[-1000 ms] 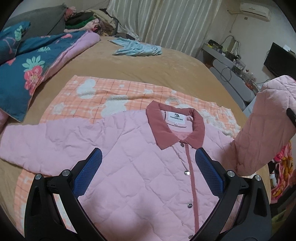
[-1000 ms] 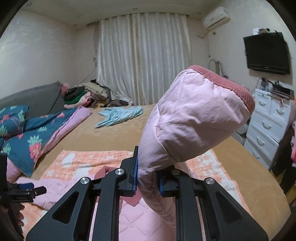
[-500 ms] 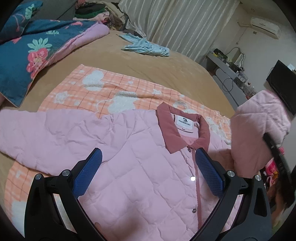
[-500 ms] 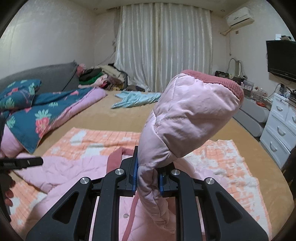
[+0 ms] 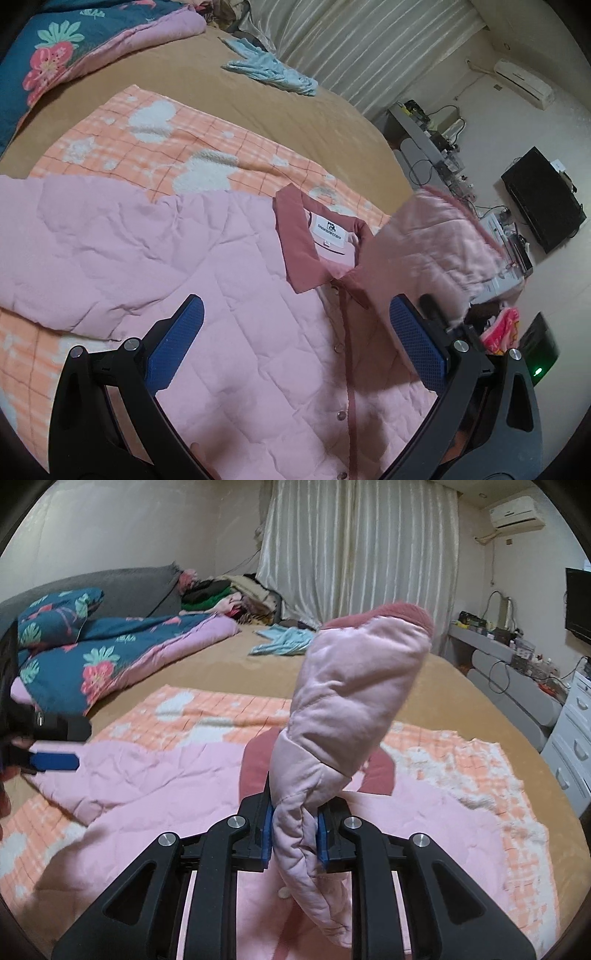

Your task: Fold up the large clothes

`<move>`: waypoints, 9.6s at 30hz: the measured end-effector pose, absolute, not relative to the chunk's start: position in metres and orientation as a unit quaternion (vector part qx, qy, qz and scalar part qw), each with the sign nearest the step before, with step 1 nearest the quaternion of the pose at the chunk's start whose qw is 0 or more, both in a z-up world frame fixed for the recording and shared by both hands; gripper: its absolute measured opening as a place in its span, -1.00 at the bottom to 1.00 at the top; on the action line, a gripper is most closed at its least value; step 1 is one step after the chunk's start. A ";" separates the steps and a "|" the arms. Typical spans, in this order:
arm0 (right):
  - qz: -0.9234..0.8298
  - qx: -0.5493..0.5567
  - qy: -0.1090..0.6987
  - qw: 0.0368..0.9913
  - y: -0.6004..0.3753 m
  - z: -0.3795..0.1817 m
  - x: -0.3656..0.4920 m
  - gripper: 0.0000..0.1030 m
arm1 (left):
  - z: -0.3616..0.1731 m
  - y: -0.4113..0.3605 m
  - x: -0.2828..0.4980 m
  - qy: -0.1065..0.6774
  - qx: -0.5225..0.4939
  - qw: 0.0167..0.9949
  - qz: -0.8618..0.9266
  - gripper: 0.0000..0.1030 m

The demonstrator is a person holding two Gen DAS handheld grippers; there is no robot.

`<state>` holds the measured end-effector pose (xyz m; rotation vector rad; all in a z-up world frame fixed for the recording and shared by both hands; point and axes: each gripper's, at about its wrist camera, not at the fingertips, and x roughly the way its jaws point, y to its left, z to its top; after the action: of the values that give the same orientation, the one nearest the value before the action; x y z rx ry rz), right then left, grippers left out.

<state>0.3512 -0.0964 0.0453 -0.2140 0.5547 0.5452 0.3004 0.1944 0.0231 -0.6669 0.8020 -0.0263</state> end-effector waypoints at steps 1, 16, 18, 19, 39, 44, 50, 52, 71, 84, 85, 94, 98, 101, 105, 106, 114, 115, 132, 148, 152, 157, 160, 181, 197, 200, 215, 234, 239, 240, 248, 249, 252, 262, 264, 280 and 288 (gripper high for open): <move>0.268 -0.108 0.272 0.918 -0.094 0.041 0.350 -0.65 | 0.022 0.194 0.301 0.383 -0.320 0.867 -0.013 0.83; 0.335 -0.129 0.329 0.873 -0.053 -0.016 0.325 -0.02 | -0.035 0.193 0.315 0.414 -0.423 0.802 -0.073 0.83; 0.341 -0.137 0.330 0.870 -0.053 -0.019 0.318 0.22 | -0.047 0.194 0.315 0.419 -0.440 0.790 -0.078 0.83; 0.344 -0.141 0.333 0.867 -0.054 -0.021 0.315 0.27 | -0.051 0.194 0.315 0.423 -0.444 0.786 -0.078 0.83; 0.208 -0.038 0.359 0.909 -0.254 0.005 0.343 0.45 | -0.066 0.140 0.316 0.472 -0.262 0.842 -0.003 -0.65; 0.166 -0.008 0.377 0.911 -0.293 0.009 0.363 0.45 | -0.026 0.145 0.320 0.429 -0.206 0.880 0.009 -0.69; 0.174 -0.006 0.405 0.898 -0.280 0.003 0.383 0.45 | -0.047 0.145 0.328 0.457 -0.173 0.872 0.028 -0.69; 0.184 -0.011 0.410 0.893 -0.270 0.000 0.387 0.46 | -0.062 0.148 0.325 0.470 -0.174 0.865 0.033 -0.68; 0.147 -0.056 0.494 0.855 -0.249 -0.076 0.410 0.58 | -0.086 0.138 0.317 0.486 -0.121 0.865 0.037 -0.49; 0.144 -0.030 0.480 0.865 -0.232 -0.049 0.388 0.90 | -0.042 0.136 0.285 0.464 -0.113 0.878 0.030 0.81; 0.147 -0.027 0.477 0.866 -0.231 -0.046 0.386 0.90 | -0.038 0.137 0.283 0.460 -0.114 0.880 0.030 0.82; 0.168 -0.008 0.441 0.882 -0.213 -0.010 0.360 0.92 | -0.016 0.161 0.253 0.439 -0.124 0.888 0.058 0.82; 0.186 -0.005 0.430 0.883 -0.199 0.005 0.347 0.92 | -0.010 0.179 0.235 0.428 -0.131 0.890 0.086 0.82; 0.195 -0.007 0.418 0.887 -0.187 0.018 0.338 0.92 | -0.005 0.196 0.220 0.419 -0.144 0.891 0.099 0.82; 0.205 -0.017 0.400 0.893 -0.168 0.036 0.325 0.92 | 0.002 0.212 0.206 0.411 -0.150 0.892 0.112 0.82; 0.206 -0.020 0.394 0.896 -0.163 0.041 0.322 0.92 | 0.003 0.214 0.204 0.410 -0.150 0.892 0.114 0.82; 0.227 -0.027 0.367 0.902 -0.131 0.069 0.304 0.92 | 0.009 0.246 0.179 0.395 -0.170 0.892 0.139 0.82; 0.228 -0.029 0.363 0.903 -0.128 0.072 0.302 0.92 | 0.009 0.251 0.176 0.393 -0.176 0.892 0.141 0.82; 0.304 -0.070 0.329 0.891 -0.012 0.098 0.267 0.92 | -0.001 0.337 0.140 0.363 -0.236 0.875 0.217 0.82; 0.383 -0.135 0.343 0.847 0.110 0.064 0.236 0.92 | -0.032 0.418 0.117 0.365 -0.292 0.827 0.313 0.82; 0.401 -0.157 0.349 0.832 0.139 0.050 0.231 0.92 | -0.044 0.438 0.111 0.362 -0.317 0.810 0.335 0.82; 0.419 -0.183 0.363 0.812 0.170 0.030 0.227 0.92 | -0.067 0.463 0.113 0.354 -0.346 0.794 0.352 0.82; 0.422 -0.185 0.376 0.804 0.182 0.018 0.227 0.92 | -0.085 0.477 0.117 0.349 -0.376 0.785 0.348 0.82; 0.374 -0.135 0.402 0.825 0.115 0.006 0.262 0.92 | -0.090 0.530 0.119 0.264 -0.421 0.781 0.378 -0.77; 0.313 -0.076 0.377 0.868 0.014 0.038 0.256 0.92 | 0.047 0.452 0.110 0.156 -0.340 0.879 0.294 -0.80; 0.303 -0.072 0.380 0.871 -0.004 0.041 0.253 0.92 | 0.066 0.430 0.105 0.138 -0.327 0.895 0.270 -0.80; 0.263 -0.022 0.367 0.892 -0.096 0.071 0.241 0.92 | 0.142 0.339 0.131 0.130 -0.243 0.939 0.205 -0.80; 0.231 0.024 0.333 0.914 -0.182 0.107 0.216 0.92 | 0.175 0.238 0.163 0.154 -0.178 0.960 0.150 -0.81; 0.230 0.033 0.329 0.915 -0.193 0.110 0.216 0.92 | 0.175 0.218 0.170 0.159 -0.167 0.964 0.133 -0.81; 0.229 0.035 0.328 0.916 -0.195 0.110 0.216 0.92 | 0.175 0.214 0.172 0.161 -0.165 0.965 0.129 -0.81; 0.228 0.048 0.324 0.917 -0.208 0.112 0.216 0.92 | 0.170 0.178 0.190 0.178 -0.140 0.968 0.104 -0.81; 0.227 0.049 0.324 0.917 -0.209 0.112 0.216 0.92 | 0.170 0.175 0.192 0.180 -0.137 0.969 0.102 -0.81; 0.222 0.053 0.322 0.919 -0.216 0.112 0.217 0.92 | 0.168 0.162 0.199 0.185 -0.130 0.970 0.091 -0.81; 0.198 0.075 0.324 0.922 -0.249 0.104 0.224 0.92 | 0.156 0.110 0.224 0.208 -0.092 0.972 0.053 -0.81; 0.192 0.080 0.327 0.922 -0.256 0.100 0.226 0.92 | 0.151 0.099 0.230 0.215 -0.085 0.972 0.044 -0.81; 0.142 0.095 0.346 0.923 -0.302 0.072 0.239 0.92 | 0.084 0.011 0.267 0.283 -0.013 0.958 -0.035 -0.81; 0.121 0.109 0.357 0.920 -0.324 0.057 0.247 0.92 | 0.044 -0.029 0.281 0.328 0.026 0.943 -0.060 -0.79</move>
<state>0.2468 -0.3241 0.0574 0.2246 0.7333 0.2493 0.2809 -0.0294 0.0436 0.0527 0.6680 -0.1222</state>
